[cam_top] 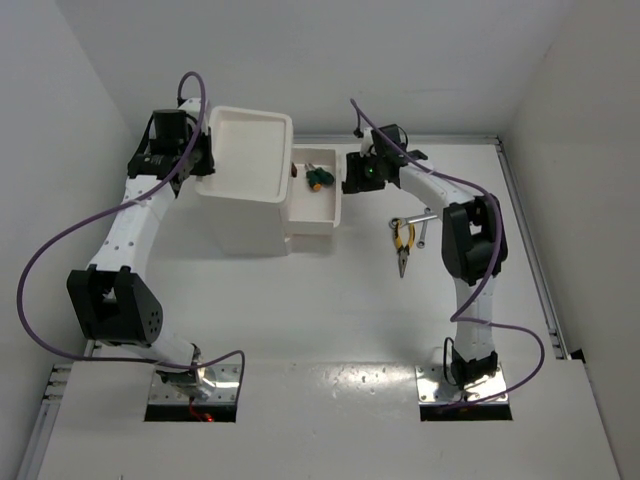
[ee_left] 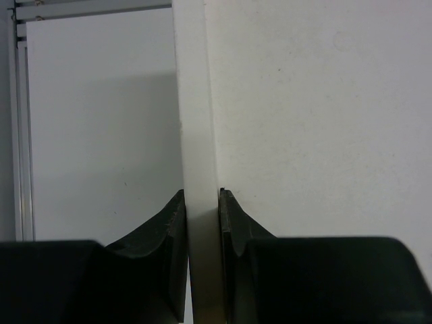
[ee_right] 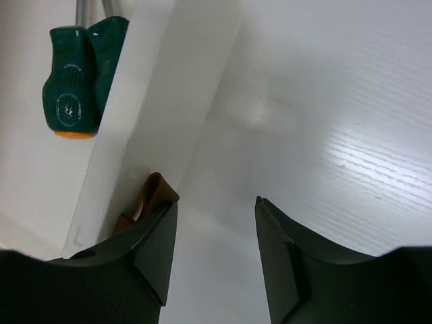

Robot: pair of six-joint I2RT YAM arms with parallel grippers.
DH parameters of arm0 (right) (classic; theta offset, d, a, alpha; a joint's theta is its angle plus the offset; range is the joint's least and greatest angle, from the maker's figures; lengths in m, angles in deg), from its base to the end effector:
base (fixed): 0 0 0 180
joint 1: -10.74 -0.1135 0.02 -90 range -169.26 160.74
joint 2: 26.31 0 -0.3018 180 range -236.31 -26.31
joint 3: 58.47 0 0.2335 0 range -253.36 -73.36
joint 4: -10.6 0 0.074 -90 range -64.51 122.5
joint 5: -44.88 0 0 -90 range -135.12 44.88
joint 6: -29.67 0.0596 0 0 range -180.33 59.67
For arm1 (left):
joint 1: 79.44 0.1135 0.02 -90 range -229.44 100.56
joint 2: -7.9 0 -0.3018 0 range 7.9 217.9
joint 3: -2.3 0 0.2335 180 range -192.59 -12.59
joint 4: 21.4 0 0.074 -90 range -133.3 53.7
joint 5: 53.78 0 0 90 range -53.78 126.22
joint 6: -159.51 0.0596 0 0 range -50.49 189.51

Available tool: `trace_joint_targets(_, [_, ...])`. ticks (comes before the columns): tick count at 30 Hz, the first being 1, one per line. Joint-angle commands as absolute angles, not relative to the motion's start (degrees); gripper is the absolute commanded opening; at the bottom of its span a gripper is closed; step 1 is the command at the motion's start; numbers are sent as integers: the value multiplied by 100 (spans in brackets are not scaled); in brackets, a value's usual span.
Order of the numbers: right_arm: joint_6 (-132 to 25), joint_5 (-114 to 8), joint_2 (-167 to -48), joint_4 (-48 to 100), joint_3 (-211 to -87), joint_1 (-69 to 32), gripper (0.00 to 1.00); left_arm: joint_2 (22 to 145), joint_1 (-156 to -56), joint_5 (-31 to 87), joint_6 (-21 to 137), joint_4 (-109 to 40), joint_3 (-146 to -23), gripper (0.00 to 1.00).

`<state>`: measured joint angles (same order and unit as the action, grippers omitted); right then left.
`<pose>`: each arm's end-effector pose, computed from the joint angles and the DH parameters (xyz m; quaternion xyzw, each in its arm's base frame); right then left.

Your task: Sort the tools into containers

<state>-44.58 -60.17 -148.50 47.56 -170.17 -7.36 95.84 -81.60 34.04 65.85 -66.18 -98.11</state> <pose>0.4698 0.1698 0.2295 -0.0665 0.9227 0.2215 0.3086 0.3497 -0.0155 0.3941 -0.0023 0.8758 -0.0411 0.4809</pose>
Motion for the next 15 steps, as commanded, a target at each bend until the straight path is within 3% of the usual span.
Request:
trace_joint_targets(1, [-4302,-5374,-14567,4017,-17118,-736,50,9359,-8322,2338,6916,-6969,-9767,0])
trace_joint_targets(6, [-4302,-5092,-14620,4088,-17136,-736,50,9412,-8322,2338,6916,-6969,-9767,0])
trace_joint_targets(15, [-4135,-6042,-14927,3710,-17372,-929,50,9412,-8322,2338,6916,-6969,-9767,0])
